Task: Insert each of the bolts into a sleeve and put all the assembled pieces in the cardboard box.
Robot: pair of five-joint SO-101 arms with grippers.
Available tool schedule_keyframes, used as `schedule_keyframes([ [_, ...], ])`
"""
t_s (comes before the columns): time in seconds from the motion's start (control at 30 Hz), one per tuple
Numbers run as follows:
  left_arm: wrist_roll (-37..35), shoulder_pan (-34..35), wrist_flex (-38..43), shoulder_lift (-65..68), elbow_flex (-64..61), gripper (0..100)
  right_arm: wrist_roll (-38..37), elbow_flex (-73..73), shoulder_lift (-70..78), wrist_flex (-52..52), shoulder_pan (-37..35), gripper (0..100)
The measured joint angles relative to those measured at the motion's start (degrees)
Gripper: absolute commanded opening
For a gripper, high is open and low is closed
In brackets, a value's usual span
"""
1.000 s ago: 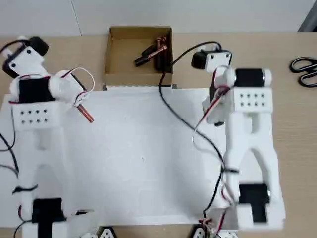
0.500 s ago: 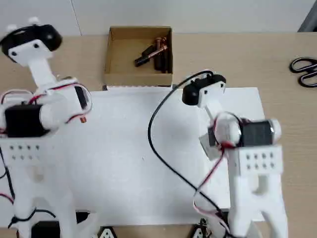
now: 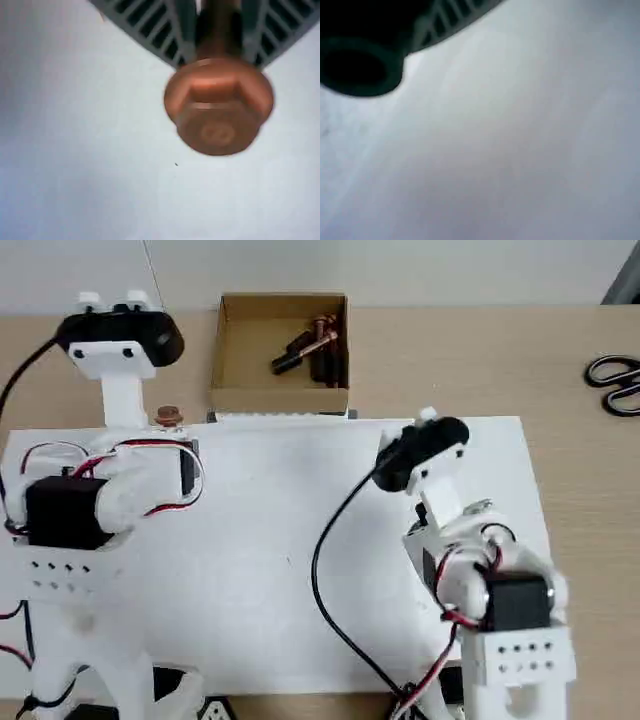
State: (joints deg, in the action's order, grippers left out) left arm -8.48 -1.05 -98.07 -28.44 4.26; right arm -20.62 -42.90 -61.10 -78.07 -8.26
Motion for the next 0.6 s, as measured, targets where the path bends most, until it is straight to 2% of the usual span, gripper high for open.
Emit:
schedule_keyframes([
  [0.23, 4.84, -0.09, 0.00, -0.44, 0.00, 1, 0.00, -18.90, -16.97, 18.46, 0.09, 0.2],
  [0.33, 6.15, -0.09, 0.00, -4.48, -1.41, 1, -0.09, -27.52, -24.44, 24.97, 0.00, 0.2],
  [0.47, 8.79, -0.09, 0.18, -12.40, -8.26, 1, 0.09, -37.19, -34.55, 29.01, -0.18, 0.2],
  [0.6, 9.14, 0.09, 4.92, -22.51, -17.58, 1, 4.75, -42.81, -41.32, 29.36, -3.16, 0.2],
])
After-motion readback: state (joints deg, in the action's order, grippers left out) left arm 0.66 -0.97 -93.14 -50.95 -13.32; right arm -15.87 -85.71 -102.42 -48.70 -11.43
